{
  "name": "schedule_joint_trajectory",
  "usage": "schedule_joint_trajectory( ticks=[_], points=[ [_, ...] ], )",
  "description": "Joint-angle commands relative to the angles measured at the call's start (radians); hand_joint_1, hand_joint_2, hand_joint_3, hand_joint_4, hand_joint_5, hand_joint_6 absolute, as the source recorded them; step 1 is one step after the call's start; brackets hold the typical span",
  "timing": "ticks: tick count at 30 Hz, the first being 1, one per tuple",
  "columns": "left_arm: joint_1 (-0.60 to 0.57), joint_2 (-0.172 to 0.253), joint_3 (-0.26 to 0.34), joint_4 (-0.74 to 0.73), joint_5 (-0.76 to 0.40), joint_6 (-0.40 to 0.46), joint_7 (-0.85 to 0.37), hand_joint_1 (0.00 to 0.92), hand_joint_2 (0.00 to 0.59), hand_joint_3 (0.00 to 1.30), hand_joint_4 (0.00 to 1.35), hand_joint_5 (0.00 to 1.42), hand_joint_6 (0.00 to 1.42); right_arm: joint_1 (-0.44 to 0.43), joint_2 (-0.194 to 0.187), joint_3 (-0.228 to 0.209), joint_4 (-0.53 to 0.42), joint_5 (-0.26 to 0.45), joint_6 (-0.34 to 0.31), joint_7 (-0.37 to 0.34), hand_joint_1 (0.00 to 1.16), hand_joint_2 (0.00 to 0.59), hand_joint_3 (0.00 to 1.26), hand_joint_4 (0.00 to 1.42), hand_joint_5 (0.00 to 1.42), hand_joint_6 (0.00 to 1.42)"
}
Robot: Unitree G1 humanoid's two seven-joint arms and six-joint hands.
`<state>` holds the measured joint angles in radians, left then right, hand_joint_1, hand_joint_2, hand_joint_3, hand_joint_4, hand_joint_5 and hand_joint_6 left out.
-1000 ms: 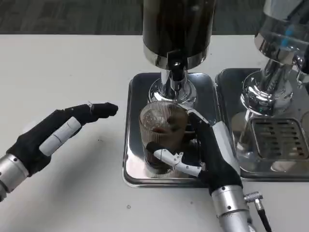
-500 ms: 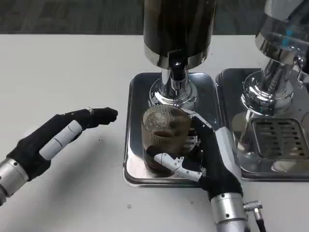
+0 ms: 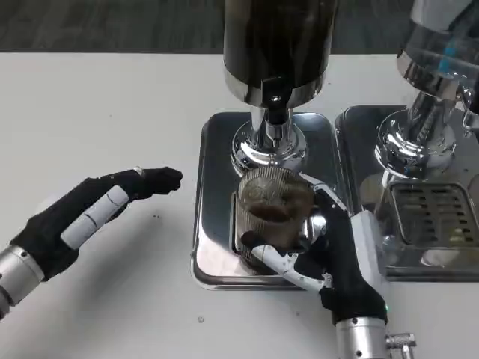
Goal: Grasp the cup under the faucet to collect the drink, then remove the cup.
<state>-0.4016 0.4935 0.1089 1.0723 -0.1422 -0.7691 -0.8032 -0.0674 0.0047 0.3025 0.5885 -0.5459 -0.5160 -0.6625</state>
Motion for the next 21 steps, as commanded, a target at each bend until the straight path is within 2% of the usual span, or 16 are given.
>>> schedule_joint_trajectory(
  ticks=[1, 6, 15, 21],
  points=[
    [-0.002, -0.003, -0.006, 0.003, 0.016, 0.010, -0.001, 0.000, 0.145, 0.32, 0.25, 0.18, 0.09, 0.011, -0.001, -0.005, -0.029, -0.012, -0.075, -0.060, 0.75, 0.215, 0.56, 0.70, 0.88, 1.24],
    [-0.006, -0.006, -0.012, 0.005, 0.017, 0.011, -0.003, 0.000, 0.147, 0.32, 0.24, 0.18, 0.09, 0.035, -0.005, -0.014, -0.074, -0.022, -0.094, -0.087, 0.74, 0.217, 0.57, 0.71, 0.90, 1.25],
    [-0.012, -0.008, -0.018, -0.011, 0.019, -0.012, -0.005, 0.000, 0.149, 0.31, 0.23, 0.18, 0.10, 0.077, -0.017, -0.035, -0.154, -0.028, -0.086, -0.088, 0.74, 0.217, 0.58, 0.73, 0.91, 1.25],
    [-0.003, -0.002, -0.019, -0.065, 0.010, -0.054, -0.018, 0.000, 0.151, 0.30, 0.22, 0.17, 0.11, 0.161, -0.043, -0.057, -0.247, -0.024, -0.077, -0.067, 0.75, 0.212, 0.58, 0.72, 0.91, 1.25]
  ],
)
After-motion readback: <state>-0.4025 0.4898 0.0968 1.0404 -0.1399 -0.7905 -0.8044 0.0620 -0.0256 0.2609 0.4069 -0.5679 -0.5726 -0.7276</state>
